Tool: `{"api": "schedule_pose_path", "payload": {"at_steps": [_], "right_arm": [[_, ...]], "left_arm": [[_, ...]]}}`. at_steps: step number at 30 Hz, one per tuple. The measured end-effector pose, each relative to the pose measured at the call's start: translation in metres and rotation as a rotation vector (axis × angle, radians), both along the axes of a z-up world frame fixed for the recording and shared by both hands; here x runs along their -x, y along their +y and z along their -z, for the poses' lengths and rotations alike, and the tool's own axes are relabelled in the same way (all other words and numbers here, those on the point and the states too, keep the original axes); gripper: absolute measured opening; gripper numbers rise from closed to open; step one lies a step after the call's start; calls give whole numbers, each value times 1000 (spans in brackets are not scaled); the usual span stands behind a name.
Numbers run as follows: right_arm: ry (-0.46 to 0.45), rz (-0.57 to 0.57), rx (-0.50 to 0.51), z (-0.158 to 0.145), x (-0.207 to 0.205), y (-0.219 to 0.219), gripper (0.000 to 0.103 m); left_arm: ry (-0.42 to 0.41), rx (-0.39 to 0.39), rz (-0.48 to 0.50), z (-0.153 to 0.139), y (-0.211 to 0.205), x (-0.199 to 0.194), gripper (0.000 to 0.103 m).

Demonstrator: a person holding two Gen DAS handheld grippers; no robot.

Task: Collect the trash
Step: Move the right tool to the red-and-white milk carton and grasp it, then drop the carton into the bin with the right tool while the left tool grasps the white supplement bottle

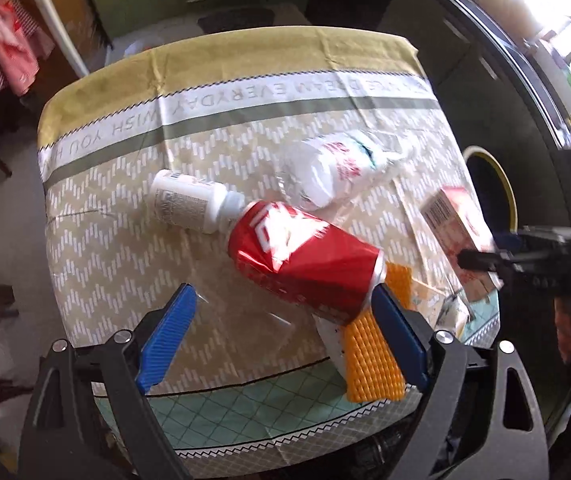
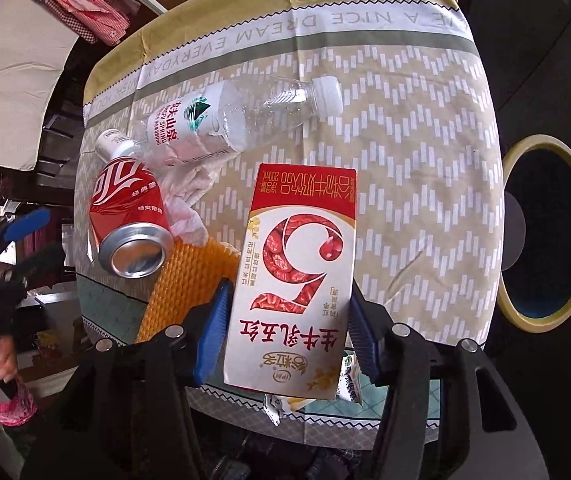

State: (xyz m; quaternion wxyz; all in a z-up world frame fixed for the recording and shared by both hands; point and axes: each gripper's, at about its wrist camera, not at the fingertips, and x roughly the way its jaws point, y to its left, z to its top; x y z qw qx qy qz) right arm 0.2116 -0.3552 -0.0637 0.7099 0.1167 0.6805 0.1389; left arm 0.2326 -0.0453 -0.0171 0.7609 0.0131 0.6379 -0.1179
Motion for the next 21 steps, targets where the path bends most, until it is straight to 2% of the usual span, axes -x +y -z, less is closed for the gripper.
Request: {"api": "schedule_pose_path", "payload": {"at_steps": [4, 9, 15, 18, 21], "right_arm": [[-14, -15, -13, -4, 3, -6, 55], [-29, -35, -43, -6, 13, -24, 54], [-64, -45, -54, -16, 22, -45, 54], [-92, -47, -55, -21, 29, -56, 54], [-110, -45, -64, -24, 38, -69, 54]], "left_arm": [[67, 17, -228, 25, 37, -33, 85], [110, 30, -383, 53, 60, -59, 84], [166, 80, -470, 74, 65, -72, 78], [179, 79, -497, 82, 65, -79, 73], [194, 67, -492, 91, 61, -86, 63]]}}
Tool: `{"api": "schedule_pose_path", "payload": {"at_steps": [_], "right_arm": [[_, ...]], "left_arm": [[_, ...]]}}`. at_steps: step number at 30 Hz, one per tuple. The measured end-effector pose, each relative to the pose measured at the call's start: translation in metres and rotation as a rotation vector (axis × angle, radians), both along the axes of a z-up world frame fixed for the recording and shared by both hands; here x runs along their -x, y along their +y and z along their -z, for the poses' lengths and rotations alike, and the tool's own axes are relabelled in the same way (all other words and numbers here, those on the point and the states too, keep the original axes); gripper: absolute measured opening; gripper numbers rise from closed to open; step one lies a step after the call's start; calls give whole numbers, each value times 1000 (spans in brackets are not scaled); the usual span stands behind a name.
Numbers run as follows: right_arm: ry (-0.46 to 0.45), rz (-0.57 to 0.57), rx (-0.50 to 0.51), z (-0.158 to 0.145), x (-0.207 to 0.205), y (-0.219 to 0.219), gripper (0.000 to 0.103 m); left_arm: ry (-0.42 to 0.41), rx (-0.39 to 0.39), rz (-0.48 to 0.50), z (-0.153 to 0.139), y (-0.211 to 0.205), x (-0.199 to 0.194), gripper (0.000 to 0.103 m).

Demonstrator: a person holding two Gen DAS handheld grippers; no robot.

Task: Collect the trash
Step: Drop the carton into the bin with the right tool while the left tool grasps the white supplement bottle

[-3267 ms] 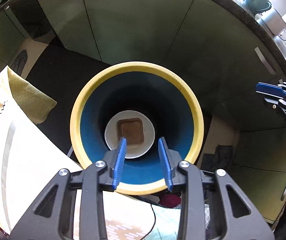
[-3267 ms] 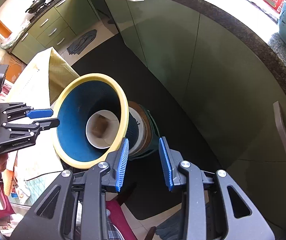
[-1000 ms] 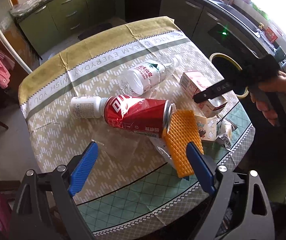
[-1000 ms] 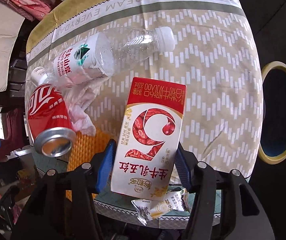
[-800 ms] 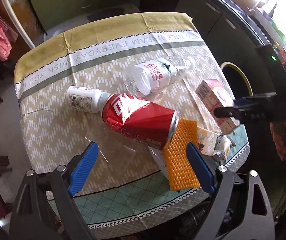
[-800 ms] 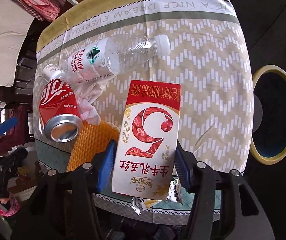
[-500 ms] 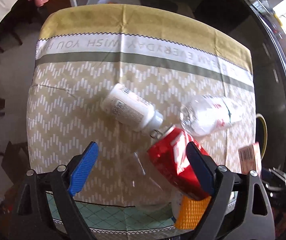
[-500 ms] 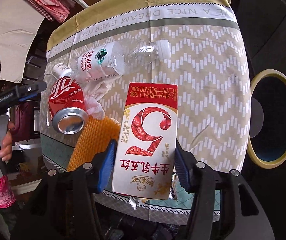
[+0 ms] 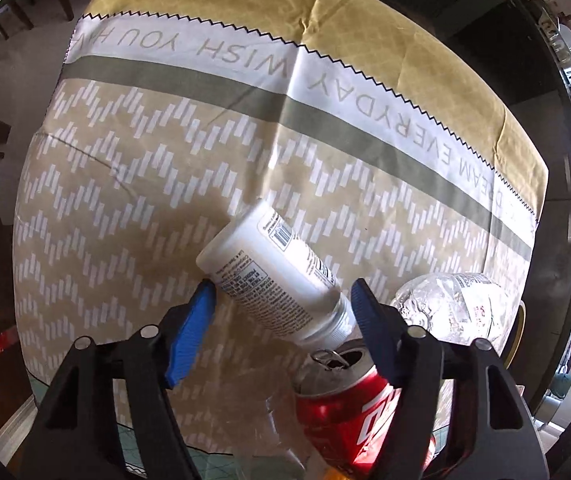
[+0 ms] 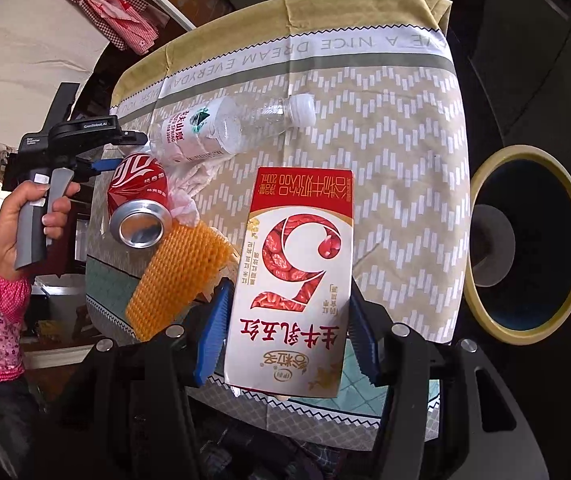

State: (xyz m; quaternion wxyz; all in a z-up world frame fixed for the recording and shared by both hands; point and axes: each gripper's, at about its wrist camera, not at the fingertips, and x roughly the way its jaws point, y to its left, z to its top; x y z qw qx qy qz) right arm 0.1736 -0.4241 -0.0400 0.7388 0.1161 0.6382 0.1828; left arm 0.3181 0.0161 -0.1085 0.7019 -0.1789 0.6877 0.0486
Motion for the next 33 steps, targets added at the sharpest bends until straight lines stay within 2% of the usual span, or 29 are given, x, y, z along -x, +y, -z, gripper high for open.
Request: {"api": "schedule_pose_path", "payload": {"at_steps": [5, 13, 18, 22, 30, 33], "right_arm": [[-17, 45, -15, 1, 14, -33, 54], [-38, 176, -51, 5, 26, -100, 54], [-52, 291, -41, 13, 29, -149, 54], [-35, 377, -14, 34, 24, -186, 54], [-3, 484, 114, 88, -1, -230, 54], [21, 493, 112, 111, -12, -235, 54]], "left_arm": [[-36, -75, 63, 2, -15, -12, 60], [-110, -199, 261, -4, -57, -35, 55], [-144, -210, 313, -15, -71, -41, 54], [-181, -263, 407, -25, -92, -46, 53], [-179, -288, 469, -29, -108, -37, 53], [-188, -295, 492, -29, -107, -31, 53]]}}
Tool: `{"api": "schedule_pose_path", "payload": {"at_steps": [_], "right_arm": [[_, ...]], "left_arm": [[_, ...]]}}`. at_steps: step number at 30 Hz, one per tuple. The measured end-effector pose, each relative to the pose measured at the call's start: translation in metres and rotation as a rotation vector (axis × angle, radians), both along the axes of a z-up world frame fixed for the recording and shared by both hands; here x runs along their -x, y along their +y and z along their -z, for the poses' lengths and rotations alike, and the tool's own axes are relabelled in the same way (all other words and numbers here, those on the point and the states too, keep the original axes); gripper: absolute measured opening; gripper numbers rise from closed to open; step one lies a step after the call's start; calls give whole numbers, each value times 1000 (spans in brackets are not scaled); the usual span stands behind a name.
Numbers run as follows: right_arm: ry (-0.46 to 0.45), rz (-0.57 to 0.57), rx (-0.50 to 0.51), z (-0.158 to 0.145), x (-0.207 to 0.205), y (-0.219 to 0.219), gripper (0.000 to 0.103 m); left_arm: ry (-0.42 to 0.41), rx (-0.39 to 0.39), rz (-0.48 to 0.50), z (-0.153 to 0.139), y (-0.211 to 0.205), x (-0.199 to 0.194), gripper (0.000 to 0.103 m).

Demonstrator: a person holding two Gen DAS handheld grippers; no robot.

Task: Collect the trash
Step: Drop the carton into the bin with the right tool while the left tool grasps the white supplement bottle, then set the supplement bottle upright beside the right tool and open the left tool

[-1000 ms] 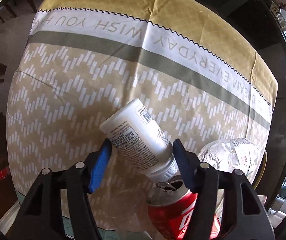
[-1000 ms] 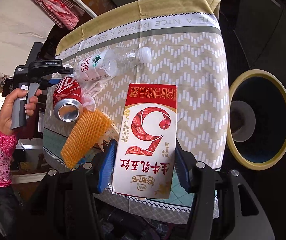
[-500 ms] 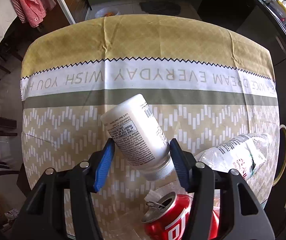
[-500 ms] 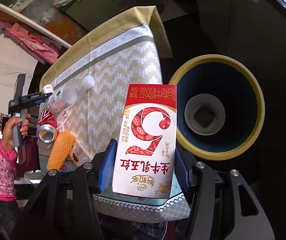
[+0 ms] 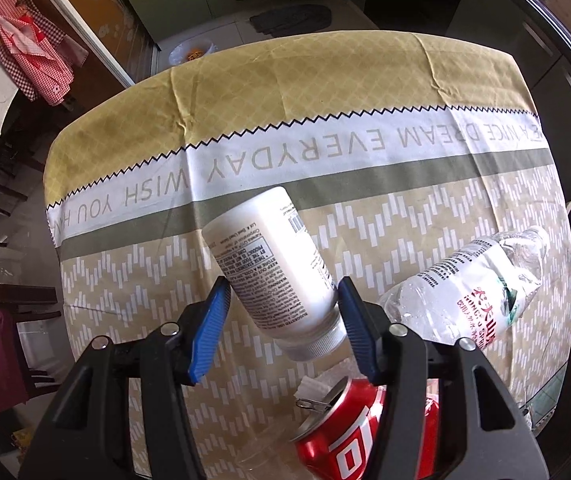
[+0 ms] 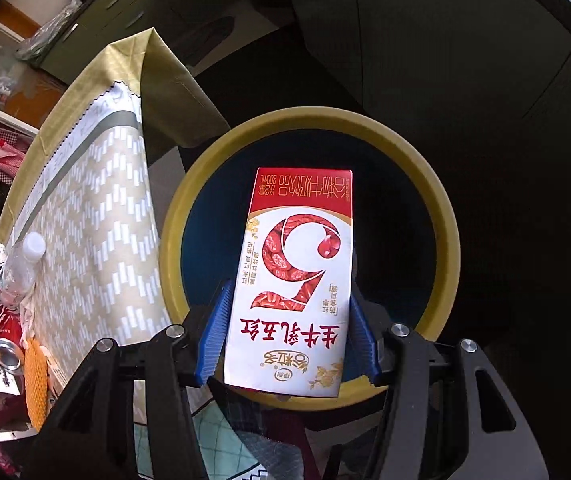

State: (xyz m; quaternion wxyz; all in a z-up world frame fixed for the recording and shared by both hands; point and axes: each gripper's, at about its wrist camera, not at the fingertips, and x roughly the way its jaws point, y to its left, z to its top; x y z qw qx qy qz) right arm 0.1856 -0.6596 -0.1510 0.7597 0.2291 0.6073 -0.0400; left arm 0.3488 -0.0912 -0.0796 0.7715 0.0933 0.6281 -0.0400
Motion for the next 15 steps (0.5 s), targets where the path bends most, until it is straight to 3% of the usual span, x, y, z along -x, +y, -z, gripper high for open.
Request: {"api": "schedule_pose_path", "payload": {"at_steps": [2, 5, 15], "right_arm": [[4, 1, 6, 11, -7, -1, 55], [18, 26, 42, 20, -11, -5, 68], [-60, -3, -37, -11, 13, 11, 68]], "left_arm": [[-4, 0, 10, -2, 2, 1, 53], [-10, 0, 16, -5, 3, 1, 53], [-41, 18, 70, -28, 9, 15, 52]]}}
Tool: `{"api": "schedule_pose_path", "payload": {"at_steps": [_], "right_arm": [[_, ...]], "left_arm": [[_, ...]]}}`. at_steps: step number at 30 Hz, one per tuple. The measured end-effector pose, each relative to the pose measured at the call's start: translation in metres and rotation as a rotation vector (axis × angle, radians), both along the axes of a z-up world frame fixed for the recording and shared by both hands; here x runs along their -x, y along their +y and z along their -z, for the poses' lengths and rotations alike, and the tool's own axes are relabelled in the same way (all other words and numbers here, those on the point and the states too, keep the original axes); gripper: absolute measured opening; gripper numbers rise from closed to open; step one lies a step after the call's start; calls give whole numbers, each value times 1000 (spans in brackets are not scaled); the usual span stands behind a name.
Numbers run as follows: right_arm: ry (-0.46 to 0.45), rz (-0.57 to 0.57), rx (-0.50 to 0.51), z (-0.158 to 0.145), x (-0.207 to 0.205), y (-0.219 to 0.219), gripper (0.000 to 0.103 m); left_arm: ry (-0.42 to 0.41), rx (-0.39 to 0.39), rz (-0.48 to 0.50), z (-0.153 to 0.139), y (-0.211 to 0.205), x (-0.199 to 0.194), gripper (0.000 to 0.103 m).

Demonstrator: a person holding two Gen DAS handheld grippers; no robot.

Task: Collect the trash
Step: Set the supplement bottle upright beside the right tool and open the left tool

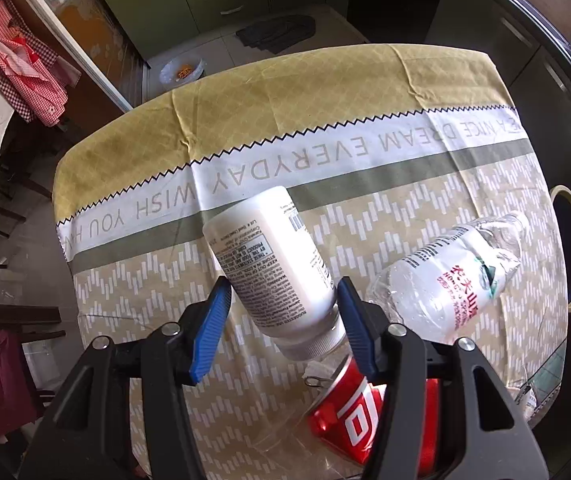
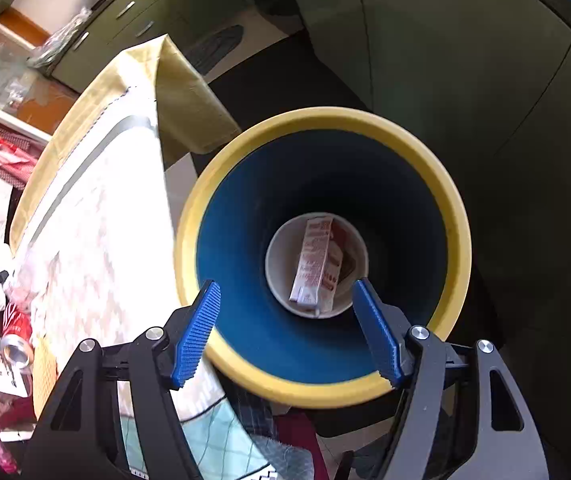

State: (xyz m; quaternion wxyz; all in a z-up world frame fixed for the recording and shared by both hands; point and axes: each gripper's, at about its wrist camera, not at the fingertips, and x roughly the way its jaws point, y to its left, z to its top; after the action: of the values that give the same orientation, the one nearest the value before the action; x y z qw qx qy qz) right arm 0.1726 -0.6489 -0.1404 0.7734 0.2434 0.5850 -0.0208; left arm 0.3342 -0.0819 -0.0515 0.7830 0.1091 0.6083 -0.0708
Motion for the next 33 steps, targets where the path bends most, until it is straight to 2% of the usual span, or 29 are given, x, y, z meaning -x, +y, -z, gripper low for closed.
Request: {"api": "schedule_pose_path", "payload": {"at_steps": [9, 15, 21, 28, 29, 32, 33], "right_arm": [[-30, -59, -19, -14, 24, 22, 68], [-57, -47, -28, -18, 36, 19, 68], [-62, -37, -54, -18, 55, 6, 68], [-66, -38, -60, -21, 72, -3, 68], [-69, -57, -73, -22, 71, 1, 69], [-79, -145, -197, -25, 60, 37, 68], [-89, -186, -200, -31, 55, 54, 68]], "left_arm": [[-102, 23, 104, -68, -11, 44, 52], [-136, 53, 237, -99, -58, 83, 52], [-108, 102, 386, -100, -126, 113, 51], [-64, 103, 478, -87, -170, 129, 48], [-55, 98, 480, -82, -172, 128, 48], [-4, 88, 463, -64, -173, 125, 48], [8, 83, 450, -59, -171, 124, 48]]}}
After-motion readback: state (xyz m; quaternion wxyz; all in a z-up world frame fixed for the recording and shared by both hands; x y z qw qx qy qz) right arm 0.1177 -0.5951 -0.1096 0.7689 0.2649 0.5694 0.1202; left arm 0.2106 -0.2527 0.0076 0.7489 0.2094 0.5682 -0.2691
